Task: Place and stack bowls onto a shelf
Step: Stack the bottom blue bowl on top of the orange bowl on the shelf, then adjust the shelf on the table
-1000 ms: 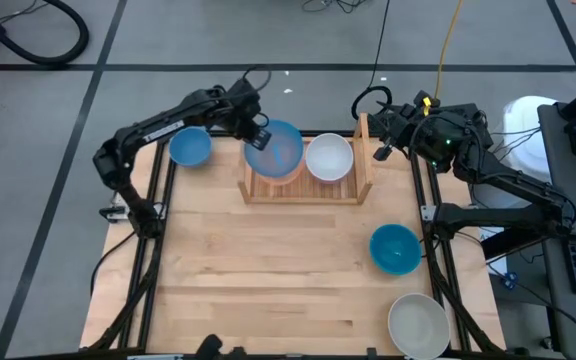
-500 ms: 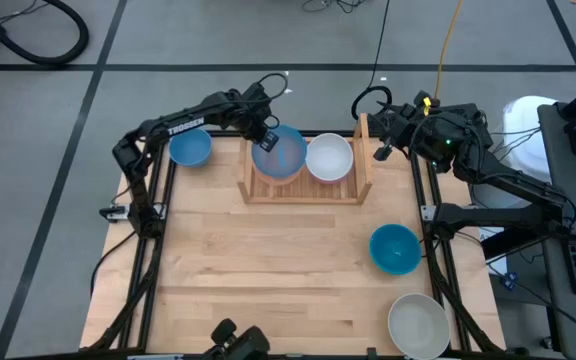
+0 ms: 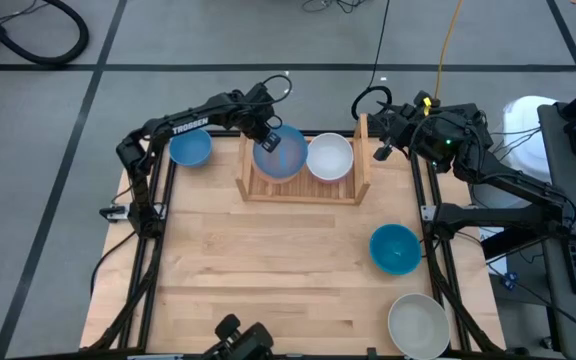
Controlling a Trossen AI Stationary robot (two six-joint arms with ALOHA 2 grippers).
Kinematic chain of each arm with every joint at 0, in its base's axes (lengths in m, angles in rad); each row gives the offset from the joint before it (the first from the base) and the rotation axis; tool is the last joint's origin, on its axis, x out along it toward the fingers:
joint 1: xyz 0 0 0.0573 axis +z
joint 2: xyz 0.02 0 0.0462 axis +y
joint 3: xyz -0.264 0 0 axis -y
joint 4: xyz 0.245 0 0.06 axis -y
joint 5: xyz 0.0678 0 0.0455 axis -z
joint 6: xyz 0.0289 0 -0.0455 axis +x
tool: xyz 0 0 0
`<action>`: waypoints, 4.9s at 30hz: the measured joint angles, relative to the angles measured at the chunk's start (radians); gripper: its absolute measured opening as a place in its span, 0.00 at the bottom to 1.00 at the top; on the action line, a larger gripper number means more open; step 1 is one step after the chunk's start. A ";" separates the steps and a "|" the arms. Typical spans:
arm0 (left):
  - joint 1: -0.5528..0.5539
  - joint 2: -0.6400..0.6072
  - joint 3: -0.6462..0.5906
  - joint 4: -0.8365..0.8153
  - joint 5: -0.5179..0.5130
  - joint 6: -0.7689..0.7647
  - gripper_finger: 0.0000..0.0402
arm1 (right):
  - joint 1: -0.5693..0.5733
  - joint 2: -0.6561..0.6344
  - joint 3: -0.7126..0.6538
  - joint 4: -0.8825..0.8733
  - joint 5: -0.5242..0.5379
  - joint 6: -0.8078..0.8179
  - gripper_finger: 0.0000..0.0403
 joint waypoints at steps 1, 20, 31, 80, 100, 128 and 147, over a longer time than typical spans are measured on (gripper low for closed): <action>-0.001 0.000 0.000 0.000 0.000 0.000 0.05 | 0.000 0.000 0.000 0.000 0.000 0.000 0.38; -0.009 -0.003 -0.002 -0.003 -0.007 -0.095 0.11 | 0.000 0.000 0.000 0.000 0.000 0.000 0.38; 0.001 -0.053 -0.005 -0.141 -0.042 -0.123 0.12 | 0.000 0.000 0.000 0.003 0.000 0.000 0.38; -0.007 -0.054 -0.003 -0.282 -0.071 -0.030 0.04 | 0.000 0.000 0.000 0.008 0.000 -0.009 0.38; -0.024 -0.055 -0.003 -0.262 -0.070 -0.034 0.25 | 0.000 0.000 0.000 0.008 0.000 -0.008 0.38; -0.058 -0.055 0.138 -0.338 -0.067 -0.028 0.25 | 0.000 0.000 0.000 0.008 0.000 -0.010 0.38; -0.067 -0.055 0.071 -0.333 -0.063 0.023 0.25 | 0.000 0.000 0.000 0.008 0.000 -0.031 0.38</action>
